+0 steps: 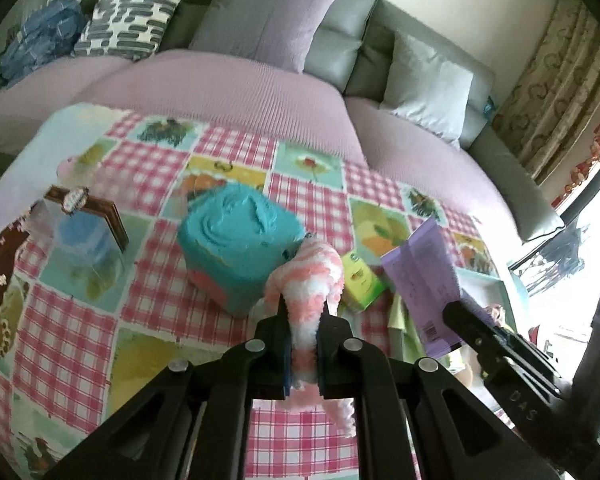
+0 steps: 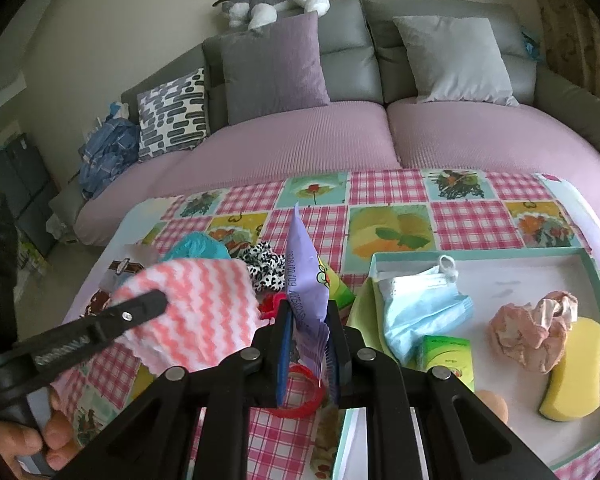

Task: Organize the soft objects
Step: 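Carry the wipes pack with the right gripper over the tray while the left carries the towel there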

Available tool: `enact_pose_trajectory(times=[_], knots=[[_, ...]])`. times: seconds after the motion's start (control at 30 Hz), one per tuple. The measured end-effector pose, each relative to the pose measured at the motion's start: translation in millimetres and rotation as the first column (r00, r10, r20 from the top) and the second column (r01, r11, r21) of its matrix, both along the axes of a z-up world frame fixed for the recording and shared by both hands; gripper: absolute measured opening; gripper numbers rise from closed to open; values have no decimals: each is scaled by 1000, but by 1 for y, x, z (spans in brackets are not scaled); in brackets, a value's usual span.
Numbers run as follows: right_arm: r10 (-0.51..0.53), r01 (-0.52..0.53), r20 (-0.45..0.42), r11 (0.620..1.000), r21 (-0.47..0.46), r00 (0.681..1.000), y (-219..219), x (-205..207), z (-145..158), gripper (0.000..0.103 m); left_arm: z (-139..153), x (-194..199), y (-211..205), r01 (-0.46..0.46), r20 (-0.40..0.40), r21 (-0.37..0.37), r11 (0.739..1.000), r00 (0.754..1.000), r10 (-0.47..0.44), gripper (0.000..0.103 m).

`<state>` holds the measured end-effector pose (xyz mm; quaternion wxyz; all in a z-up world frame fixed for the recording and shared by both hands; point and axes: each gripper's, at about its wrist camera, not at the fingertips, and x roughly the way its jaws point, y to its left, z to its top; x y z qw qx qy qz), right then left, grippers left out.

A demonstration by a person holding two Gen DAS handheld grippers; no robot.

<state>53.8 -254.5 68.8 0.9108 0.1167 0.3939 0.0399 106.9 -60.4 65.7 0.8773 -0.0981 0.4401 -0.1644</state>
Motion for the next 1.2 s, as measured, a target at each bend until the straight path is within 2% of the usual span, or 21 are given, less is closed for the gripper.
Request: enact_pose_trajectory(times=[0.17, 0.37, 0.53, 0.73, 0.9, 1.03, 1.2], knots=[[-9, 9, 32, 1000, 6, 999, -6, -8, 10, 16, 28, -14, 4, -4, 88, -9, 1000, 996, 5, 9], [-23, 22, 50, 1000, 18, 998, -15, -14, 17, 16, 42, -22, 0, 7, 138, -3, 1000, 990, -7, 9], [-50, 49, 53, 999, 21, 997, -26, -18, 18, 16, 44, -26, -25, 48, 147, 15, 999, 988, -50, 9], [-160, 160, 80, 987, 17, 984, -67, -35, 26, 16, 52, -35, -68, 128, 184, 42, 991, 974, -134, 9], [-285, 286, 98, 958, 8, 954, -112, -55, 31, 16, 52, -45, -102, 193, 202, 61, 979, 958, -202, 9], [-387, 388, 101, 922, 5, 917, -149, -72, 32, 16, 49, -53, -130, 252, 208, 82, 964, 942, -264, 9], [-470, 473, 84, 881, -16, 879, -181, -83, 27, 16, 46, -60, -162, 310, 210, 111, 944, 921, -327, 9]])
